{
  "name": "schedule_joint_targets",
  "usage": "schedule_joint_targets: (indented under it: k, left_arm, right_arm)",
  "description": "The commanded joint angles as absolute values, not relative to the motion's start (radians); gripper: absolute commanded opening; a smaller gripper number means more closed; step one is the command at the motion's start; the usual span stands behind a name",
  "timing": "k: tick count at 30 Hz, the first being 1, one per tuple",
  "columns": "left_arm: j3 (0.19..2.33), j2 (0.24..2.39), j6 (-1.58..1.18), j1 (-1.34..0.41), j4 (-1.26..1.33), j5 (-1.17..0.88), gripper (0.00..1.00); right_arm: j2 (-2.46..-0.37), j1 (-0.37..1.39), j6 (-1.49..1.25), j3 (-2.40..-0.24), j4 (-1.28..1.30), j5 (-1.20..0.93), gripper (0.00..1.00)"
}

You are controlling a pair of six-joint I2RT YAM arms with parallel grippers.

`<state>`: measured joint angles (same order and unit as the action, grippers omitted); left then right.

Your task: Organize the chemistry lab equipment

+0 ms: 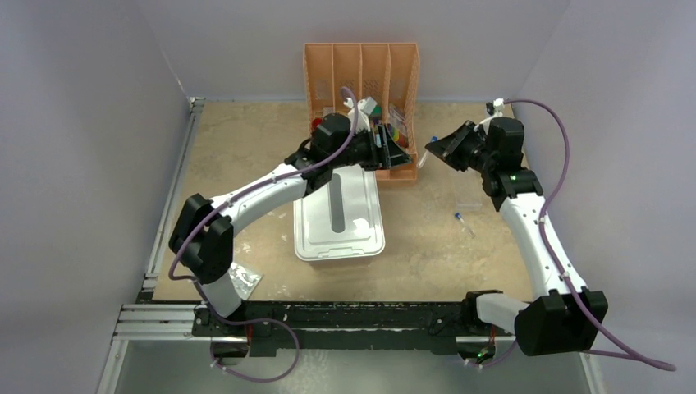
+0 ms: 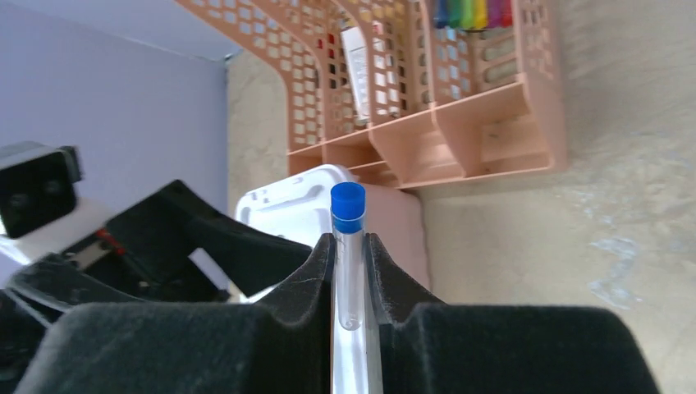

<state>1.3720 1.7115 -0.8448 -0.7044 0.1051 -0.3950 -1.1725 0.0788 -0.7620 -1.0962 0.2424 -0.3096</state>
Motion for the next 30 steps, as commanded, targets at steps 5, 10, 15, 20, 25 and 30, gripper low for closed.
schedule_joint_targets:
  k: [5, 10, 15, 20, 25, 30]
  left_arm:
    - [1.450, 1.761, -0.861, -0.764, 0.278, -0.439, 0.66]
    - [1.470, 1.783, -0.855, -0.772, 0.259, -0.397, 0.52]
    - [1.473, 1.781, -0.840, -0.772, 0.246, -0.352, 0.38]
    - [1.473, 1.780, -0.841, -0.772, 0.256, -0.359, 0.29]
    - [1.470, 1.781, -0.830, -0.772, 0.264, -0.372, 0.03]
    - [1.477, 1.772, -0.763, -0.772, 0.217, -0.414, 0.00]
  right_arm:
    - [-1.168, 0.084, -0.887, -1.142, 0.119, -0.479, 0.11]
    - [-1.178, 0.083, -0.904, -1.136, 0.101, -0.508, 0.11]
    - [-1.185, 0.083, -0.892, -1.140, 0.120, -0.522, 0.12]
    - [-1.188, 0.083, -0.865, -1.135, 0.152, -0.540, 0.12]
    - [-1.195, 0.084, -0.857, -1.132, 0.152, -0.559, 0.14]
    - [-1.201, 0.081, -0.849, -1.150, 0.204, -0.565, 0.43]
